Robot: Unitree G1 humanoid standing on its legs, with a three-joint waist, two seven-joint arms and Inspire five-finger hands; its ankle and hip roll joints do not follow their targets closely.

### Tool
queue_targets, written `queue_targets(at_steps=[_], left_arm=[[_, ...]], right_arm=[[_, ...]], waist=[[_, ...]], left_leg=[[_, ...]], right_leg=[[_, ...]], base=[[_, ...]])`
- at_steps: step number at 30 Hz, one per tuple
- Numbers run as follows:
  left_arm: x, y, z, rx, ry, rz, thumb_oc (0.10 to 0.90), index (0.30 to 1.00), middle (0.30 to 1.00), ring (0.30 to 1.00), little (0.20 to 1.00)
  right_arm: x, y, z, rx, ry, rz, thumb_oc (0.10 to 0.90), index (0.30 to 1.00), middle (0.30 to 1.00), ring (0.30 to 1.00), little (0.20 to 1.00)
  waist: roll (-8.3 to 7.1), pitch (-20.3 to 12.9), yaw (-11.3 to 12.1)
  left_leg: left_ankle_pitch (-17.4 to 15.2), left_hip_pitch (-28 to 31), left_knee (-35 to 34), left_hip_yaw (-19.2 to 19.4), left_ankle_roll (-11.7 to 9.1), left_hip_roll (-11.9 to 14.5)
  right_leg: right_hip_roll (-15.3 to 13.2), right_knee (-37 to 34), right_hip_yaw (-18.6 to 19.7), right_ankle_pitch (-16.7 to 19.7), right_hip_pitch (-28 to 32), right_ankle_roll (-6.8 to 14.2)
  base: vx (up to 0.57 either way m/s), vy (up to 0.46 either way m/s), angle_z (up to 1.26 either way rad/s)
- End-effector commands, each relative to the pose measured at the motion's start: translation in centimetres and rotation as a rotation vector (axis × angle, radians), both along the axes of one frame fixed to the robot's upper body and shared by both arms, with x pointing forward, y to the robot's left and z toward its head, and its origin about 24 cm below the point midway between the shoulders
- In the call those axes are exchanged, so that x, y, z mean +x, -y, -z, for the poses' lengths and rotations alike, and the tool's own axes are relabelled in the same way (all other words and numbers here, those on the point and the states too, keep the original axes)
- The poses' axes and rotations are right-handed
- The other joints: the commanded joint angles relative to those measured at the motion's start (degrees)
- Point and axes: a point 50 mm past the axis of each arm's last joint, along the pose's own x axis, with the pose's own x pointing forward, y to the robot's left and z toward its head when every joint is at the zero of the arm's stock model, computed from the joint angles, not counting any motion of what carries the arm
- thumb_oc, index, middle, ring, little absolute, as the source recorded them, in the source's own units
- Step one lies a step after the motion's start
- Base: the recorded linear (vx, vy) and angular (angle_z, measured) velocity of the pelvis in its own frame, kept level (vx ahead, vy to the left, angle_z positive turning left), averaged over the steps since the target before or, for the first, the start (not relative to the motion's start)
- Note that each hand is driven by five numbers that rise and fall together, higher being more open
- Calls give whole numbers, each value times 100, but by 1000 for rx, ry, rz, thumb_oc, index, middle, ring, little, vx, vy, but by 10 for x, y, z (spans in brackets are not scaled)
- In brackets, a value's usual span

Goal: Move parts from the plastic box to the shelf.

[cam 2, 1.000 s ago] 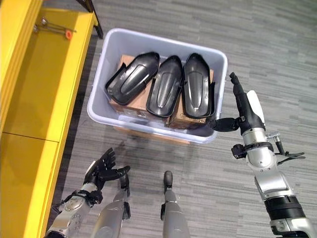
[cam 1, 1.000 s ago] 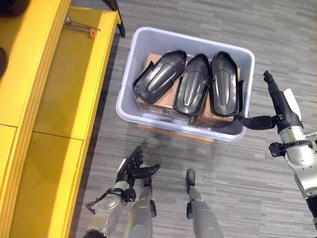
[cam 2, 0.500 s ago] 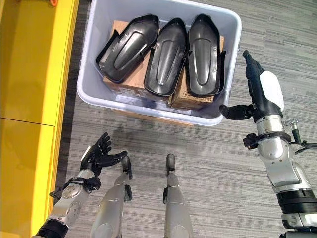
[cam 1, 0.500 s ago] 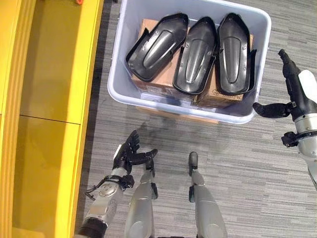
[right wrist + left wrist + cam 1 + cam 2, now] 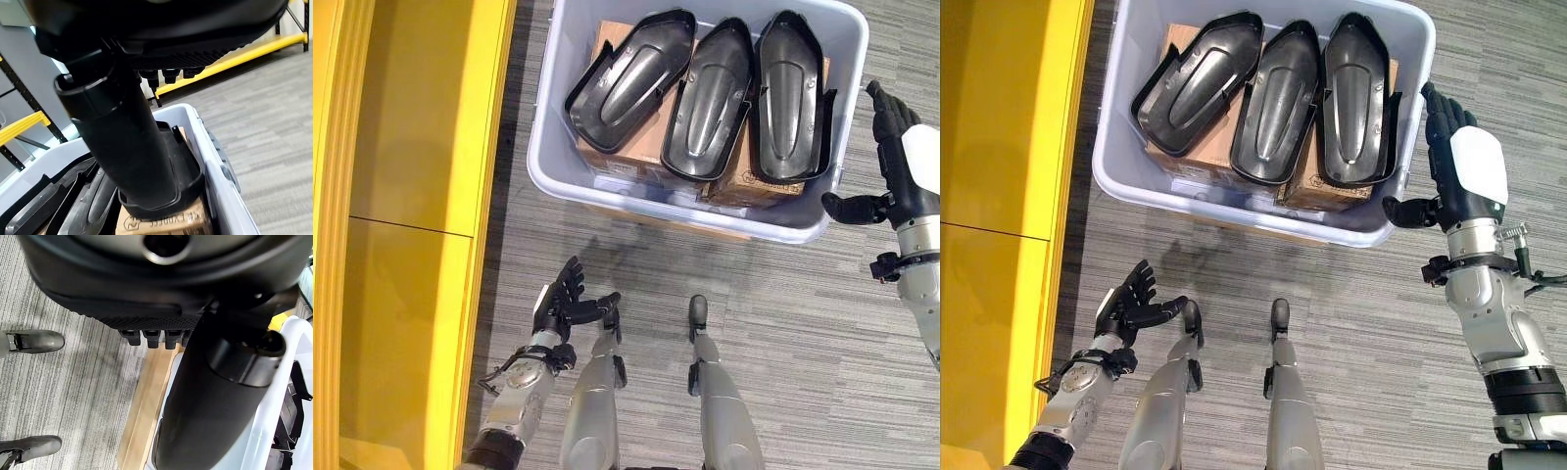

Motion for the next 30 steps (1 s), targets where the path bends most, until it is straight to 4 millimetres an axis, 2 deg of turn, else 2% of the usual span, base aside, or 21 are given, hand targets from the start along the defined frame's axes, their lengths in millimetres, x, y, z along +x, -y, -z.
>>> queue_targets(at_steps=[1,4,17,23,30], left_arm=[[-2,0,-18,12,126,7,900,1000,1000,1000,1000],[-1,-2,-25,64,156,9,900,1000,1000,1000,1000],[1,-3,-25,26,156,-32,900,1000,1000,1000,1000],[3,-3,-30,33,179,-33,900,1000,1000,1000,1000],[4,-4,-31,33,180,-47,900,1000,1000,1000,1000]], right_arm=[[-10,-14,-63,-139,268,-22,900,1000,1000,1000,1000],[-9,-15,-67,-162,283,-8,900,1000,1000,1000,1000],[2,-29,-70,-166,291,-24,900,1000,1000,1000,1000],[4,-34,-67,-156,291,-38,900,1000,1000,1000,1000],[4,-31,-59,-128,276,-32,900,1000,1000,1000,1000]], waist=[[22,-373,42],[20,-370,78],[3,-321,155],[10,-259,148],[73,-256,93]], left_leg=[[-581,-217,581,-558,-218,167],[-592,-236,586,-576,-213,153],[-617,-402,641,-650,-187,98],[-799,-711,1109,-763,-146,154],[-997,-1072,1560,-891,-118,196]], right_leg=[[-332,813,-180,-689,259,332],[-339,797,-200,-700,273,326],[-343,800,-243,-714,212,296],[-240,1248,-210,-884,-86,251],[-193,1826,-194,-1099,-550,215]], base=[[28,-7,3],[0,0,0],[3,-2,5],[0,0,0],[-10,4,7]])
